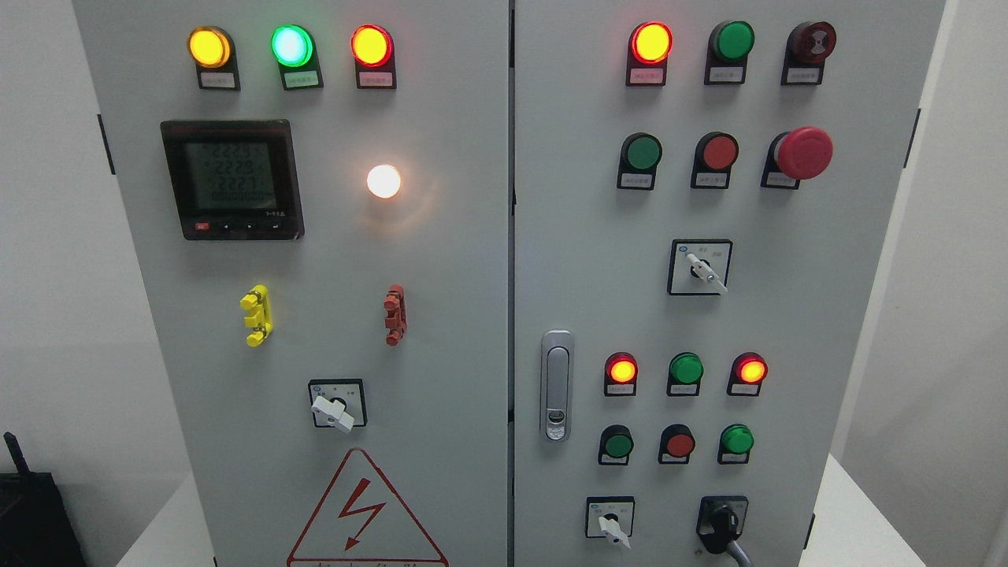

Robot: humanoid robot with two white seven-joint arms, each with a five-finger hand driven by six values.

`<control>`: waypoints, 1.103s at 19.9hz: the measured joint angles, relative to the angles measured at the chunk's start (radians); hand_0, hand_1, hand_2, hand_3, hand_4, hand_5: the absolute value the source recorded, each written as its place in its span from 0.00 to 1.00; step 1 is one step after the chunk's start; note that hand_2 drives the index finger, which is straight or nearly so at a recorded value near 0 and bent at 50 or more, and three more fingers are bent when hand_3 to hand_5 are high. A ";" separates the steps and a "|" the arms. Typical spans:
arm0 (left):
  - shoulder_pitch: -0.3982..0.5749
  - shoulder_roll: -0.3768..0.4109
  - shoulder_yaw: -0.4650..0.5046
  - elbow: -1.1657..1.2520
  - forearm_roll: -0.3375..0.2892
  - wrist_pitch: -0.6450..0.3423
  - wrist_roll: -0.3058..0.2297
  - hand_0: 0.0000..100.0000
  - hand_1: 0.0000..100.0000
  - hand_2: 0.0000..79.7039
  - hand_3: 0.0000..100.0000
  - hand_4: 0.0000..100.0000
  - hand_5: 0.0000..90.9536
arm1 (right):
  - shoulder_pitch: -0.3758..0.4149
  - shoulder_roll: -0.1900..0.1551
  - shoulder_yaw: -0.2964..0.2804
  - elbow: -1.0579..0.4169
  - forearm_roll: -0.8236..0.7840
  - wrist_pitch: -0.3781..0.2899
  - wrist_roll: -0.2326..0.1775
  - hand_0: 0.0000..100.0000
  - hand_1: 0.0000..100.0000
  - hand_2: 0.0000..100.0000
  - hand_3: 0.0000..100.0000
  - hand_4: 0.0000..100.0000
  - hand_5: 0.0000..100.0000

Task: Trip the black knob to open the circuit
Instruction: 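Grip the black knob with the right hand and twist it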

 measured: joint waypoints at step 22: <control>0.000 0.000 0.000 0.000 0.000 0.005 0.000 0.12 0.39 0.00 0.00 0.00 0.00 | -0.003 0.013 0.009 0.000 -0.002 0.002 -0.001 0.00 0.00 0.07 1.00 1.00 0.98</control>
